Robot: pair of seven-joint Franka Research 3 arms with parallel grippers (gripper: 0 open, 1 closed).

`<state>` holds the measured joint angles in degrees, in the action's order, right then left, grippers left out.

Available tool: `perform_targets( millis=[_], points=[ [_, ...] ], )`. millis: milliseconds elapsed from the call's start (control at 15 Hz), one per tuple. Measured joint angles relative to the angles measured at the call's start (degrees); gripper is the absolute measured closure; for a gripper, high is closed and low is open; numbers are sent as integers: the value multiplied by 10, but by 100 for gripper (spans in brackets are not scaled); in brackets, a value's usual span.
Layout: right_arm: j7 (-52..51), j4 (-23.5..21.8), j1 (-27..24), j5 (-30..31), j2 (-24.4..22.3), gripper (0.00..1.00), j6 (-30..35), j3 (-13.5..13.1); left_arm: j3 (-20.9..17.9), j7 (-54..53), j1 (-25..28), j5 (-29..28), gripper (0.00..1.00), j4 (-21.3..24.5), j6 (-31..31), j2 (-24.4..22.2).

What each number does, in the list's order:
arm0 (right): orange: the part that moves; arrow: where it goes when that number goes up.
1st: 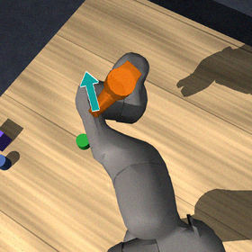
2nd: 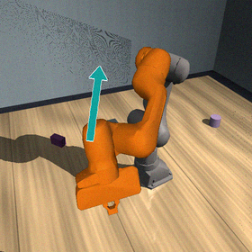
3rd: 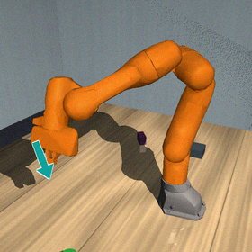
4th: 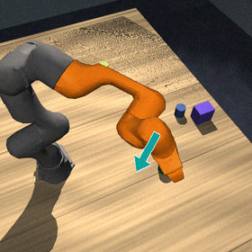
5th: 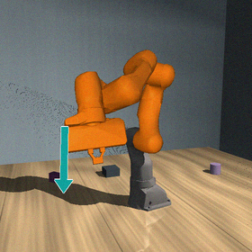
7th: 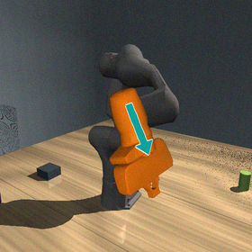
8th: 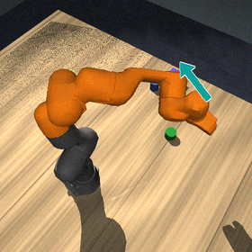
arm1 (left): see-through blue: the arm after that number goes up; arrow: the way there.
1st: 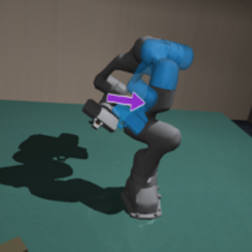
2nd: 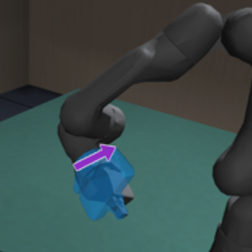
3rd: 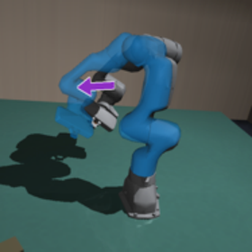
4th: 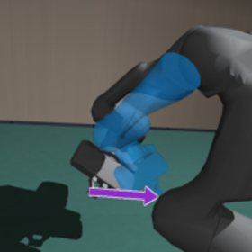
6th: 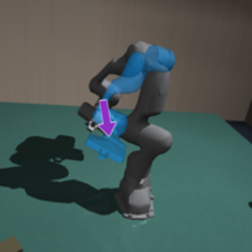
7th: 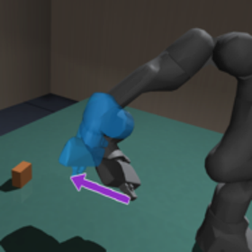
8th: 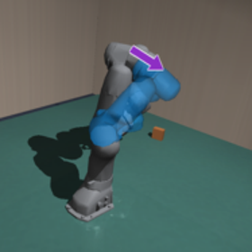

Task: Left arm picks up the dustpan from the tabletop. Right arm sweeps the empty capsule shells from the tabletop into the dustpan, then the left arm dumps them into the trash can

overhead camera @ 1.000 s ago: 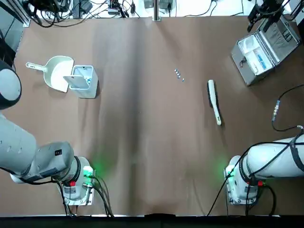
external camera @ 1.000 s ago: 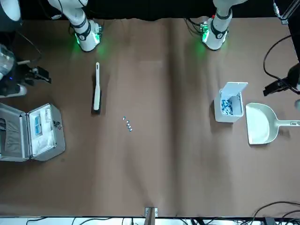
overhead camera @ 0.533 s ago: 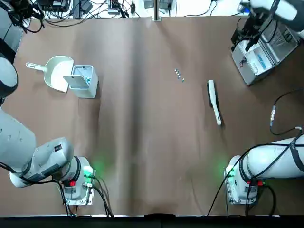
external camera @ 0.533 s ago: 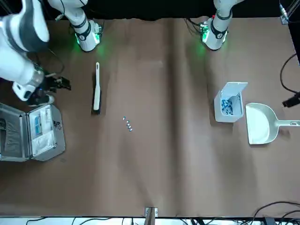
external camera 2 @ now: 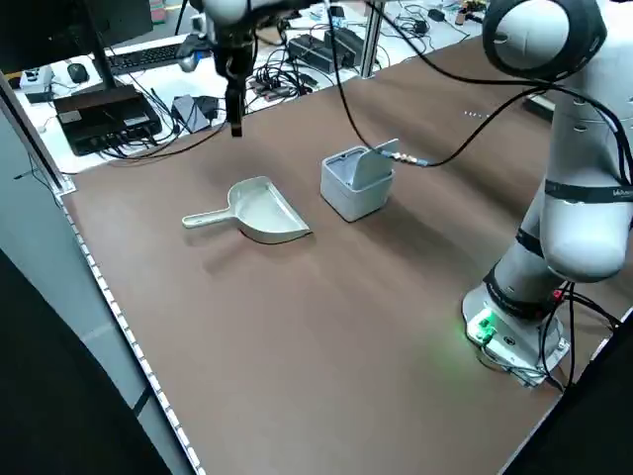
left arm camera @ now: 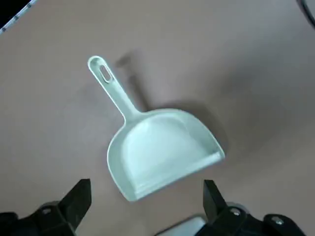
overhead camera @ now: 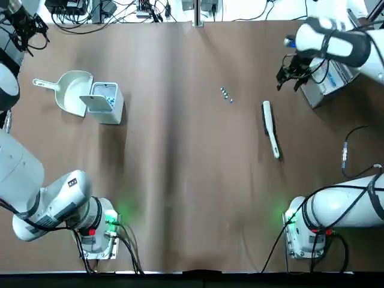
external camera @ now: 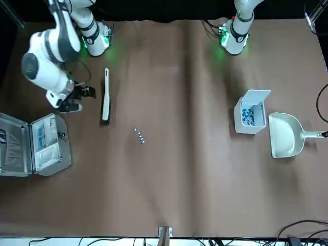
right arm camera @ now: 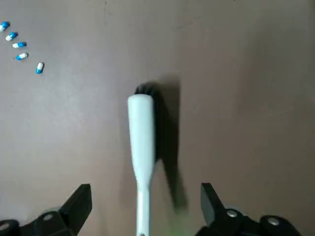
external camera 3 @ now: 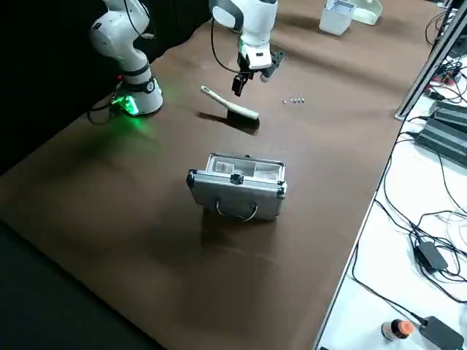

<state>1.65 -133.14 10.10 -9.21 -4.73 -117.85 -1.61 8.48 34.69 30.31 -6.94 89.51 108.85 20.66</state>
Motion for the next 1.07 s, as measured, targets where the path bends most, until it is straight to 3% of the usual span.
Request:
perform_targets(
  millis=[333, 600, 1067],
  points=[
    [73, -44, 62, -3, 20, 3, -42, 2, 0, 87, 36, 0, 0, 0, 59, 47],
    [74, -115, 79, -4, 24, 4, -116, 2, 0, 206, 41, -19, 0, 3, 141, 101],
    [74, -164, 101, -6, 24, 6, -139, 2, -4, 230, 50, -39, 0, 15, 180, 139]
  ],
)
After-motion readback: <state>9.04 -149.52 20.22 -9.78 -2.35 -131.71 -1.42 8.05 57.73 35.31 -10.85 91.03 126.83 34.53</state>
